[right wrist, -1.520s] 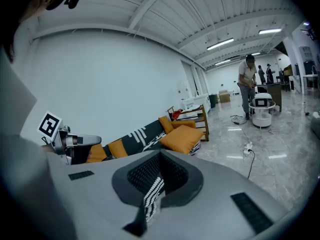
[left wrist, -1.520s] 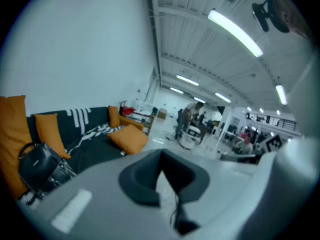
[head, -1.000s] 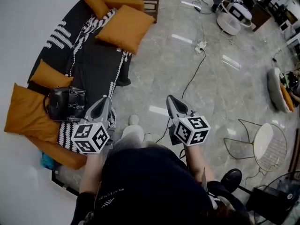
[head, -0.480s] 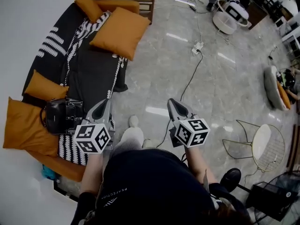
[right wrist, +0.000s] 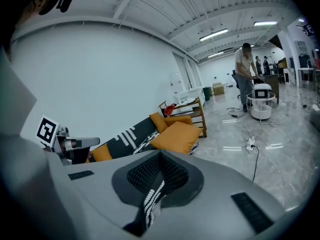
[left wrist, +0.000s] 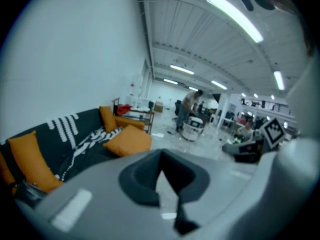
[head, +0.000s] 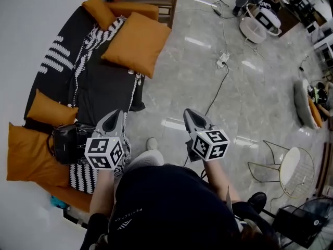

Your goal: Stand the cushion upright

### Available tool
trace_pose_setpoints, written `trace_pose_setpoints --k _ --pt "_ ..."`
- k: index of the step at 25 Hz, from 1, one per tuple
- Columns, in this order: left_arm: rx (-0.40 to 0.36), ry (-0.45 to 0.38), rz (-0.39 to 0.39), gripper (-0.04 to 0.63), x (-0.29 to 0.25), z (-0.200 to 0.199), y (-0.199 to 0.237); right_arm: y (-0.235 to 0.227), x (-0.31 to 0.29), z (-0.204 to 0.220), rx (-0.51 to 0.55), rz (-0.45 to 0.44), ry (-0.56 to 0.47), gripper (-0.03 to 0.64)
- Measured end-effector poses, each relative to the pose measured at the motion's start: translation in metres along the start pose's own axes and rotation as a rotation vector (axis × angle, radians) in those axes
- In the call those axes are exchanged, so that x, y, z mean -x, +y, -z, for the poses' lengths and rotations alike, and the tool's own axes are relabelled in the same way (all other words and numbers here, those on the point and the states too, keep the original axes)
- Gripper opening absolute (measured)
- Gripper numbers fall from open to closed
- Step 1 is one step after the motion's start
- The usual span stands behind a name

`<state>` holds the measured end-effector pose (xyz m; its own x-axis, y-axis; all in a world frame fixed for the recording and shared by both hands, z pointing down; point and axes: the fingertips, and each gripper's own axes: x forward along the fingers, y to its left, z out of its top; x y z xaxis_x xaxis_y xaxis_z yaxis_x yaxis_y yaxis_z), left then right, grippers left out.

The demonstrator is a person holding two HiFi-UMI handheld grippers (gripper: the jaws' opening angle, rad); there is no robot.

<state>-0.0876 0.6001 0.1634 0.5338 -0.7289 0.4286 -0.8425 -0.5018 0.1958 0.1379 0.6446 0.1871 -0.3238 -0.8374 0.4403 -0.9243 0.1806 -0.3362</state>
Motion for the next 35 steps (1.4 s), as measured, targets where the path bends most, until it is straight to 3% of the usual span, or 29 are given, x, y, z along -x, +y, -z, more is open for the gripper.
trace_pose_setpoints --k 9,19,27,35 --pt "0.012 0.046 -0.008 0.008 -0.033 -0.002 0.054 0.004 -0.06 -0.01 -0.017 -0.004 0.038 -0.006" --pt "0.056 0.078 -0.018 0.008 -0.088 -0.009 0.075 -0.035 -0.112 -0.027 -0.027 0.023 0.075 -0.005" --pt "0.06 0.098 -0.076 0.008 -0.163 -0.033 0.092 -0.081 -0.179 -0.062 -0.013 -0.02 0.108 0.0" --pt "0.117 0.117 -0.158 0.012 -0.236 -0.044 0.111 -0.11 -0.24 -0.082 0.022 -0.111 0.188 0.003"
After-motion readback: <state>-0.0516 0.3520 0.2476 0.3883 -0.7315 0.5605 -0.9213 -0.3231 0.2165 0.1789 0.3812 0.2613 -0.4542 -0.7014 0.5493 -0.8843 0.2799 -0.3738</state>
